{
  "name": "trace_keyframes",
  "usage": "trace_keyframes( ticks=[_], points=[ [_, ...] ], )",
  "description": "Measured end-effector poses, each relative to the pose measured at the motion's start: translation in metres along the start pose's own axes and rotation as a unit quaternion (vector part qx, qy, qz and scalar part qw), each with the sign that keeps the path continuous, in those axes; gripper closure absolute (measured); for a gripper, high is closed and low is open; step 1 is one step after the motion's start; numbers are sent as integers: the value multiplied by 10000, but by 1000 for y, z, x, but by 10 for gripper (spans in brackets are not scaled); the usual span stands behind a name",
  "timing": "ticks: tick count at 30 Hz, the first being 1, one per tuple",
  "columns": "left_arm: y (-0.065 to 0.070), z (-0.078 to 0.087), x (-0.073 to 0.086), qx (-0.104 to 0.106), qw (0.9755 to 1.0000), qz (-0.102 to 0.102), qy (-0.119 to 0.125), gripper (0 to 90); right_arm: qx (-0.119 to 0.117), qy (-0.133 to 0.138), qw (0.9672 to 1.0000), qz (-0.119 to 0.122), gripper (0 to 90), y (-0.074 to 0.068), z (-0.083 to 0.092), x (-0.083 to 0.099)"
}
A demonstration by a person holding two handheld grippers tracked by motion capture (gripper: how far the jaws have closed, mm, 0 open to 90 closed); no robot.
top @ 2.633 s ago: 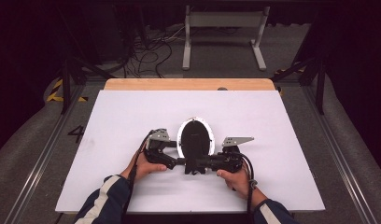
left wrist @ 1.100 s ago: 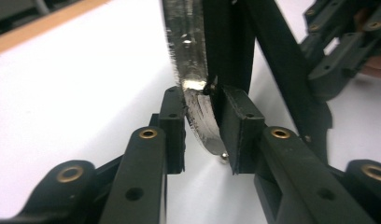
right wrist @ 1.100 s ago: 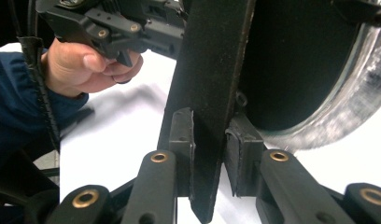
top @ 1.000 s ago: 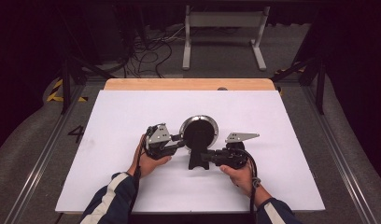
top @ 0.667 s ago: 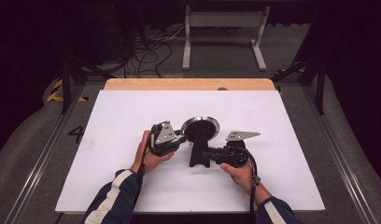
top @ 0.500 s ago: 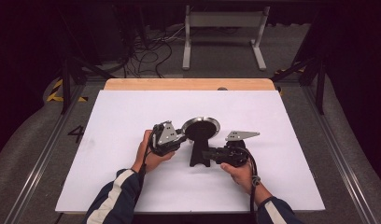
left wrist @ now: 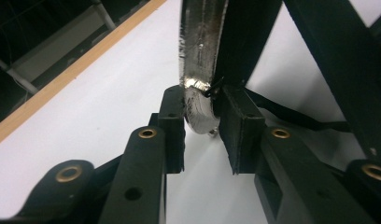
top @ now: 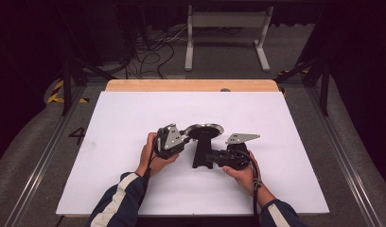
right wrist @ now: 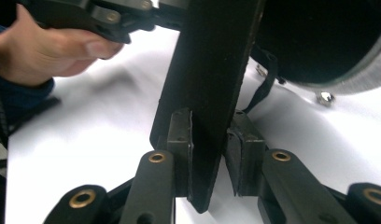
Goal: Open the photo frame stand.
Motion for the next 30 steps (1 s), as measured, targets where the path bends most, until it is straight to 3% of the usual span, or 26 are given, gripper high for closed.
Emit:
trace_keyframes(
  ticks=[3, 5, 12, 15, 18, 21, 26, 30],
  points=[
    [2, 4, 4, 57, 10000, -28, -39, 753, -13, -122, 9999, 34, 745, 2, -1, 4],
    [1, 5, 6, 100, 9999, 103, -53, 757, -17, -90, 9999, 56, 750, 1, 0, 4],
    [2, 5, 6, 77, 9998, 183, -23, 752, 113, -138, 9996, 222, 701, -2, 3, 5],
    [2, 5, 7, 23, 9998, 205, 38, 741, 269, -195, 9987, 390, 676, -3, 11, 2],
    [1, 5, 8, 45, 9996, 259, 36, 728, 208, -39, 9988, 451, 675, -4, 21, -1],
    [0, 7, 8, 1, 9996, 289, 65, 705, 312, -28, 9984, 473, 638, -3, 27, 0],
    [0, 21, 11, -32, 9995, 256, 191, 712, 647, -91, 9962, 579, 584, -2, 31, 1],
    [3, 38, 18, 100, 9995, 248, 191, 692, 697, -42, 9958, 587, 572, -3, 32, 0]
  ],
)
Point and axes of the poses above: each handheld gripper's, and its own axes: z roughly backward along the jaws, x roughly out of its underside, y roughly to its right, the point moved 4 cm from there along -z, roughly forward along the jaws, and after that the axes turned 2 degrees about -x, right-handed, at the moved point
